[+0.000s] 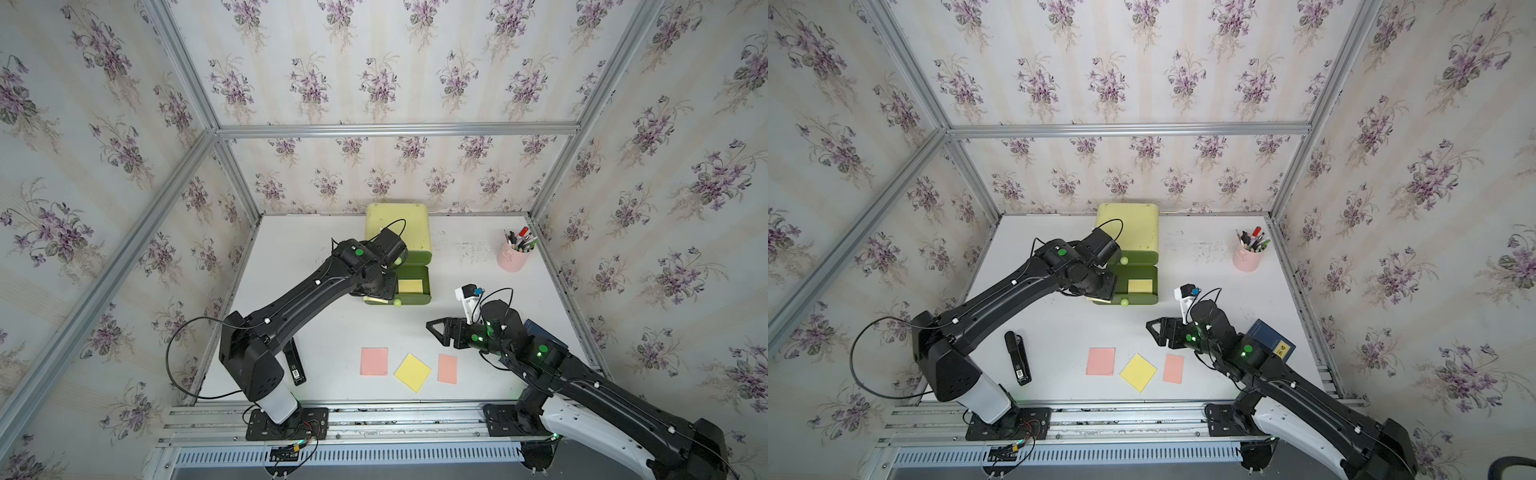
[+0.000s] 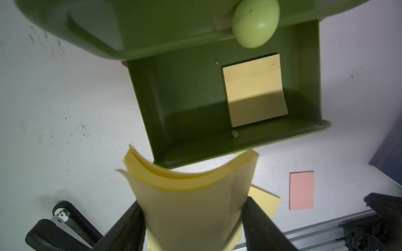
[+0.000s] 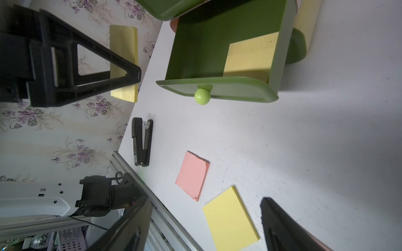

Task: Please put the sticky notes in the drawer by color
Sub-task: Pick up the sticky notes from the center of the board, then place the sticky notes in the drawer.

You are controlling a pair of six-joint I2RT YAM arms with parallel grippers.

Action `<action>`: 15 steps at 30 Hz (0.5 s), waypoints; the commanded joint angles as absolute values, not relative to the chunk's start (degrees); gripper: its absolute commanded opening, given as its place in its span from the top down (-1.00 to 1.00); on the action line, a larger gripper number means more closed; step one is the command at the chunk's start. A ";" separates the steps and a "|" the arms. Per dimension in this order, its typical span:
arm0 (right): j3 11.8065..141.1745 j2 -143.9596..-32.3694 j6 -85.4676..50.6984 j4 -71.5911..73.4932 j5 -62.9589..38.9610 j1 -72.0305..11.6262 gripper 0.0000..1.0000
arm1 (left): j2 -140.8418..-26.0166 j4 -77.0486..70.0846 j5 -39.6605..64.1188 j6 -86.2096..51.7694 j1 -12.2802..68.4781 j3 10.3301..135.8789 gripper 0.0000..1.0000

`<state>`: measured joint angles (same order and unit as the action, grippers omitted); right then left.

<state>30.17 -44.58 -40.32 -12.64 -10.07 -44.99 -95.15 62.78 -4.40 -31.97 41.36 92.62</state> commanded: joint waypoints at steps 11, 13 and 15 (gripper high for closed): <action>29.45 -42.12 -41.06 -14.92 -8.87 -45.02 -0.67 | -96.24 52.88 -6.90 -31.80 40.08 89.11 -0.35; 29.45 -42.01 -41.02 -15.09 -8.88 -45.01 -0.67 | -95.83 51.04 -7.64 -31.47 40.01 87.87 -0.35; 29.34 -41.84 -41.21 -15.12 -8.88 -45.02 -0.67 | -95.86 50.19 -7.31 -31.11 39.80 87.36 -0.34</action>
